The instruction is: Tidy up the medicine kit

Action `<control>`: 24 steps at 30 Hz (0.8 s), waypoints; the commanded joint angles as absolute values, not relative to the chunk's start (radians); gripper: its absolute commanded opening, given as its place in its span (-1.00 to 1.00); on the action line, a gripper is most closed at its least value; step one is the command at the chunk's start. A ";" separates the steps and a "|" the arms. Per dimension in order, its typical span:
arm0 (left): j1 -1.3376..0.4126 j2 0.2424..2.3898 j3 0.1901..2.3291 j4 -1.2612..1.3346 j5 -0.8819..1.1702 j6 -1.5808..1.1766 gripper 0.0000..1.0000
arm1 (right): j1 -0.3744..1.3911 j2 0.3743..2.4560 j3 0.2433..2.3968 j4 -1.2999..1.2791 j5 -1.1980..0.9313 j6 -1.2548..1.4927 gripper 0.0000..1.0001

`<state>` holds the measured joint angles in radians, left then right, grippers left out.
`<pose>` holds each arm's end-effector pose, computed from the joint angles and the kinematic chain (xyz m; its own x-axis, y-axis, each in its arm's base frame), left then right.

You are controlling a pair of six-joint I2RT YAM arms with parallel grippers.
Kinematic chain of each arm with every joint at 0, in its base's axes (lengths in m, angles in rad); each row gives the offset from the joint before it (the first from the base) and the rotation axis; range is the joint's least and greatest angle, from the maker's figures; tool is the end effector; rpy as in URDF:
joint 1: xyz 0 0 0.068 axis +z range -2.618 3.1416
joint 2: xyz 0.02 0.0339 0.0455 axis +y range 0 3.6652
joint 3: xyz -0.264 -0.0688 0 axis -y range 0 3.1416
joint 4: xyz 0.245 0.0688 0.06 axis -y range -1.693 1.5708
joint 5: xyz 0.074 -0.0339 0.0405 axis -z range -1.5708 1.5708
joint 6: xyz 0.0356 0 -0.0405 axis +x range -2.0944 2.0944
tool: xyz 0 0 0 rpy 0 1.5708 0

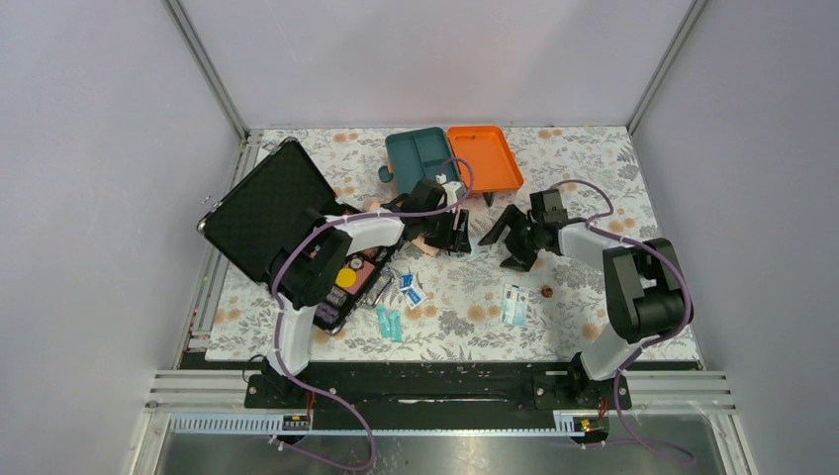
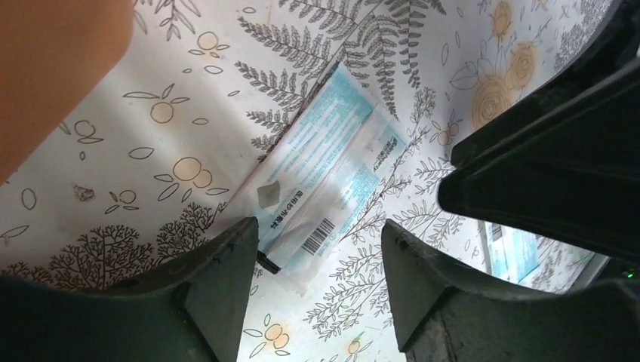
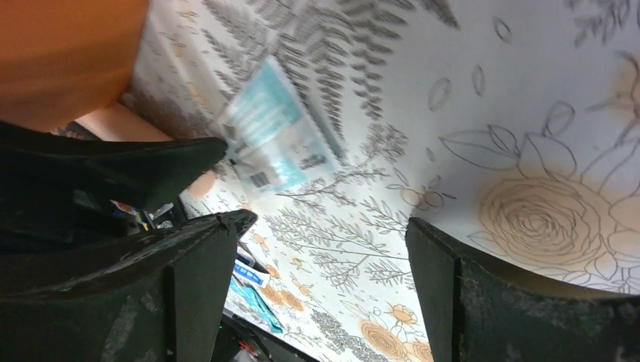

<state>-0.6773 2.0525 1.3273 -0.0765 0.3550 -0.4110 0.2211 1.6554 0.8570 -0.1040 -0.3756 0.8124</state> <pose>0.3352 -0.2855 0.1527 -0.8233 0.1814 -0.5378 0.4877 0.7109 -0.5068 0.3119 0.0835 0.1589 -0.8357 0.5043 -0.2172 0.2630 0.7149 0.6479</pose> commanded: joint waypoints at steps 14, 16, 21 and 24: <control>-0.697 1.964 1.361 0.005 0.465 -0.066 0.21 | 0.299 1.777 0.759 0.208 -0.393 1.053 0.60; -0.692 1.957 1.376 -0.009 0.485 -0.075 0.18 | 0.300 1.778 0.760 0.202 -0.371 1.036 0.54; -0.690 1.946 1.366 -0.004 0.436 -0.043 0.20 | 0.298 1.766 0.787 0.135 -0.300 0.951 0.40; -0.692 1.993 1.410 -0.030 0.401 0.015 0.24 | 0.300 1.762 0.805 0.091 -0.262 0.903 0.30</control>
<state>-0.6949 1.9980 1.3422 -0.0536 0.4221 -0.0685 0.2920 1.7458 0.7849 0.2050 -0.4099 1.0142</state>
